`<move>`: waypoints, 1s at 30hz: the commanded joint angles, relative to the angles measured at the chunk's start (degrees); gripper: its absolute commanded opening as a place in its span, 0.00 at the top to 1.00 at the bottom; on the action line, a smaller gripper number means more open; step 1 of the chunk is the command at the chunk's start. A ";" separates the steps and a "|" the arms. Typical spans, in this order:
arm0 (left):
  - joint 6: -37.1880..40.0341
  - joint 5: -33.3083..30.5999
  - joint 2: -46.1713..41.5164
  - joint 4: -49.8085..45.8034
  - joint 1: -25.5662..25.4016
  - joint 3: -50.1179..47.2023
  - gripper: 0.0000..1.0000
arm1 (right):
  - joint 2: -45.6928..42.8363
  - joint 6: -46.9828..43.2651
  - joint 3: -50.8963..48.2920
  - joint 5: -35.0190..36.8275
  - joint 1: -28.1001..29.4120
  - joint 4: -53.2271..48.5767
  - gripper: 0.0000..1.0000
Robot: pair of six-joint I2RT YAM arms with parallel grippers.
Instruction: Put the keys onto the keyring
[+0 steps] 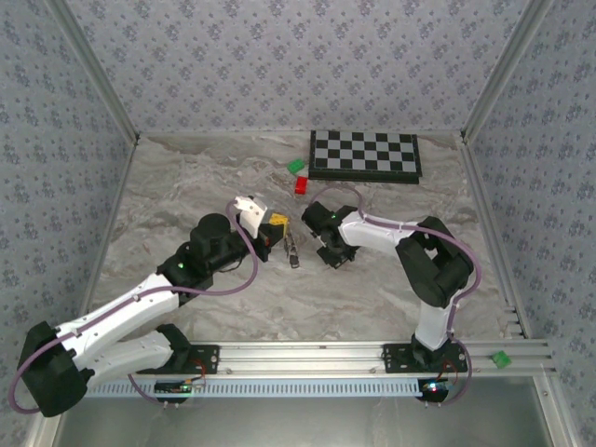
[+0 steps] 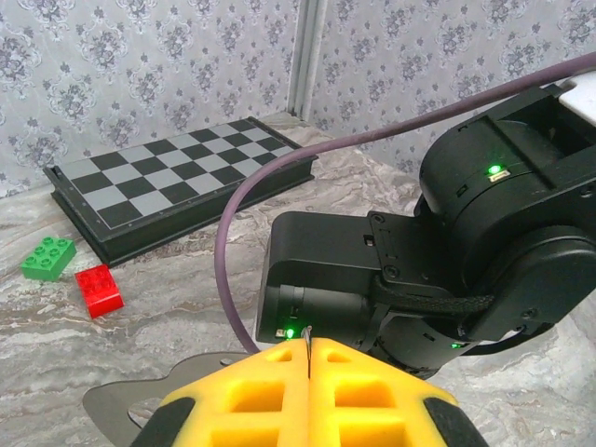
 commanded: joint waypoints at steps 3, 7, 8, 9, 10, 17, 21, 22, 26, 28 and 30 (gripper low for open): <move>0.80 -0.55 -1.09 1.63 -0.37 0.28 1.00 | 1.31 -0.21 1.11 0.83 -0.76 0.16 0.79; 0.84 -0.55 -1.11 1.51 -0.50 0.36 1.00 | 1.31 -0.09 1.14 1.35 -0.95 0.60 0.80; 0.84 -0.55 -1.17 1.49 -0.54 0.33 1.00 | 1.25 -0.12 1.15 1.35 -0.94 0.71 0.80; 0.90 -0.53 -1.17 1.47 -0.57 0.39 1.00 | 1.27 -0.12 1.11 1.36 -1.01 0.93 0.82; 0.89 -0.51 -1.21 1.47 -0.57 0.39 1.00 | 1.09 -0.21 0.99 1.43 -0.93 1.28 0.83; 1.11 -0.73 -1.19 1.37 -0.72 0.46 1.00 | -0.68 -0.29 0.78 0.27 -0.55 0.97 1.00; 1.14 -0.81 -1.10 1.41 -0.82 0.39 1.00 | -5.17 0.26 -0.78 -1.70 -0.36 1.00 1.00; 1.13 -0.77 -1.06 1.42 -0.88 0.39 1.00 | -6.57 0.47 -1.29 -2.99 -0.44 1.06 1.00; 1.04 -0.84 -0.91 1.51 -0.86 0.38 1.00 | -12.00 1.26 -3.59 -6.73 -1.14 3.08 1.00; 1.03 -0.81 -0.87 1.46 -0.81 0.35 1.00 | -15.05 1.46 -5.36 -9.83 -1.84 4.96 1.00; 1.06 -0.79 -0.84 1.61 -0.82 0.39 1.00 | -18.00 1.70 -7.42 -12.78 -2.71 6.83 1.00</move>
